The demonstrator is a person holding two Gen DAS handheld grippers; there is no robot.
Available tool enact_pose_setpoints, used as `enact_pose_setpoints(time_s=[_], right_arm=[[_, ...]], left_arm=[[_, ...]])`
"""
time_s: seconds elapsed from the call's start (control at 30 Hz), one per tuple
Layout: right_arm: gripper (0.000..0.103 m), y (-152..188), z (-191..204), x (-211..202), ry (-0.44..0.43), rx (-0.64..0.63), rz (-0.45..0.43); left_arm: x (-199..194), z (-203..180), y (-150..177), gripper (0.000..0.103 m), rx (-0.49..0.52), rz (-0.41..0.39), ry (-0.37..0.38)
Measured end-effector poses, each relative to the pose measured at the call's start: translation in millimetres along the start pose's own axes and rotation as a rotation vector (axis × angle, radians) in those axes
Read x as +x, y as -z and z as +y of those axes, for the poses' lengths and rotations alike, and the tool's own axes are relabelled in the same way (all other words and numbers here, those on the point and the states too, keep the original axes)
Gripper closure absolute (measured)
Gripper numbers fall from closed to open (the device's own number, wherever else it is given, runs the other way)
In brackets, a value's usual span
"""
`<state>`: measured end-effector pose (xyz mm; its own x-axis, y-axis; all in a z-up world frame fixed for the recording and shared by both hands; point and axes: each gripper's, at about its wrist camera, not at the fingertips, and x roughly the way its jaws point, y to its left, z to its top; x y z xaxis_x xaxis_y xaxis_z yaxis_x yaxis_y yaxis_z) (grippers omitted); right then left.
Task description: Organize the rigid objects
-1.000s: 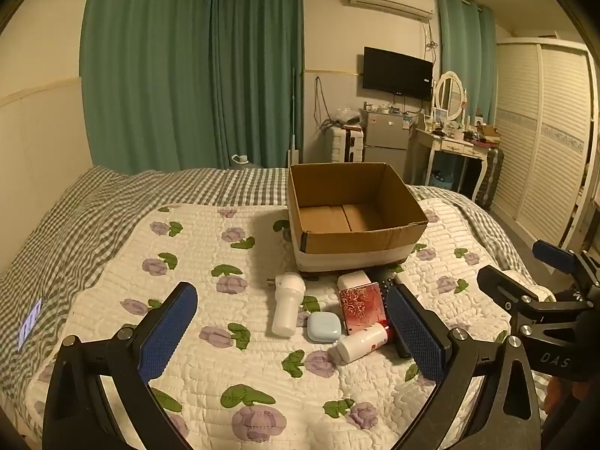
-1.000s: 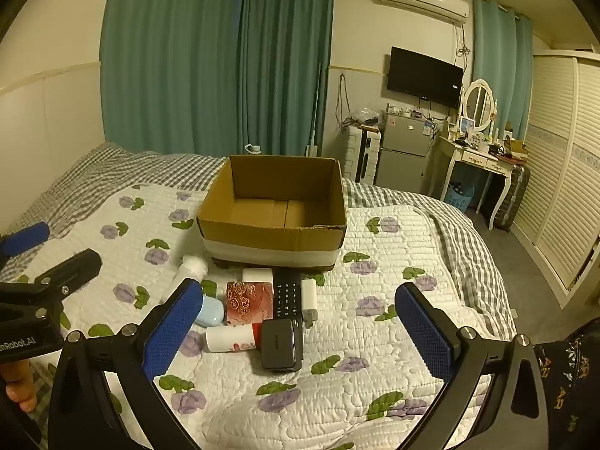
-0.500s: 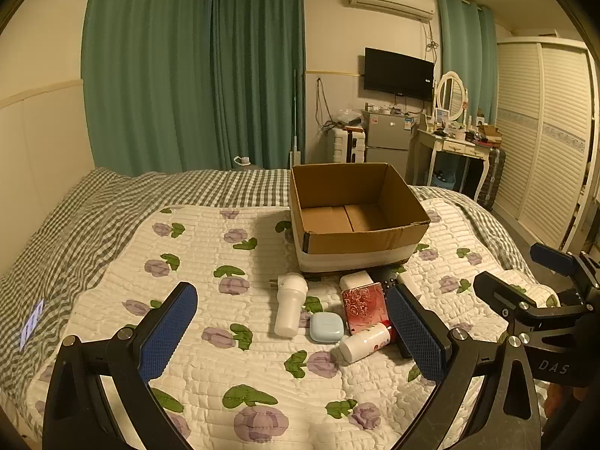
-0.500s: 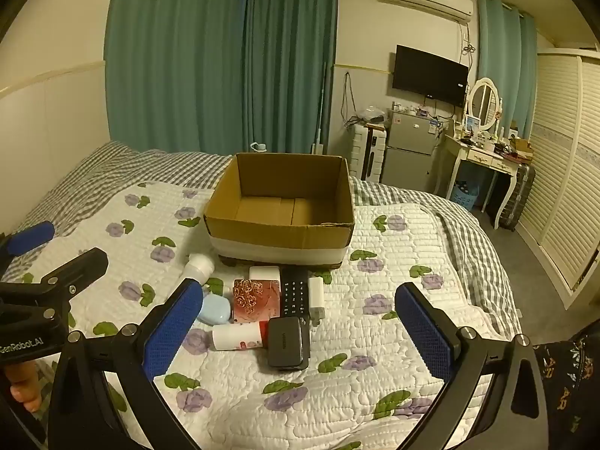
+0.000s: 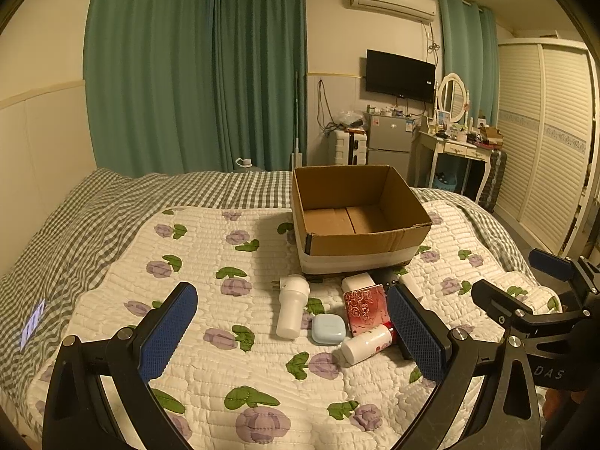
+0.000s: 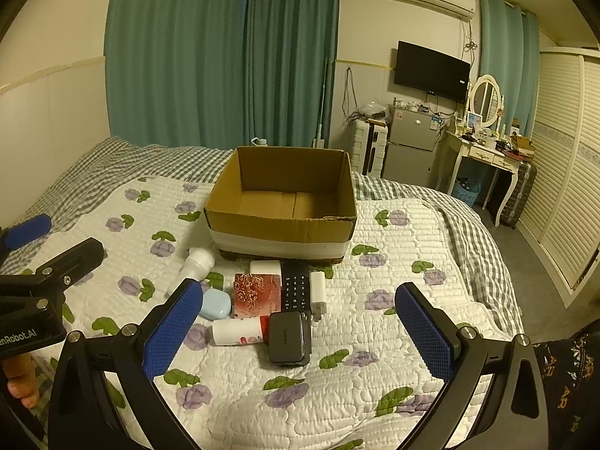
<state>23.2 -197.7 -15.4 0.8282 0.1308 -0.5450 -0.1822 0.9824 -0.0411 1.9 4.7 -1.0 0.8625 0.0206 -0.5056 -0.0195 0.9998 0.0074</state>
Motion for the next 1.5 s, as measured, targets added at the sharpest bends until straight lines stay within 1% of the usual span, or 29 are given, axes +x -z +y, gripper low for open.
enact_pose_setpoints(time_s=[0.13, 0.53, 0.67, 1.0, 1.5], right_arm=[[0.000, 0.5, 2.1, 0.4, -0.010, -0.007, 0.000], [0.000, 1.9, 1.5, 1.9, -0.005, -0.004, 0.003], [0.000, 2.7, 1.6, 2.4, -0.020, -0.007, 0.009], [0.000, 3.3, 3.5, 3.2, -0.008, -0.012, 0.010], [0.000, 2.4, 1.8, 3.5, -0.014, -0.007, 0.014]], left_arm=[[0.0, 1.1, -0.4, 0.000, -0.001, 0.000, -0.001], [0.7, 2.9, -0.9, 0.000, -0.002, -0.002, -0.001], [0.5, 2.0, -0.6, 0.000, -0.003, -0.001, -0.002], [0.4, 3.6, -0.5, 0.000, -0.004, -0.002, -0.004], [0.6, 4.5, -0.4, 0.000, -0.003, -0.004, -0.004]])
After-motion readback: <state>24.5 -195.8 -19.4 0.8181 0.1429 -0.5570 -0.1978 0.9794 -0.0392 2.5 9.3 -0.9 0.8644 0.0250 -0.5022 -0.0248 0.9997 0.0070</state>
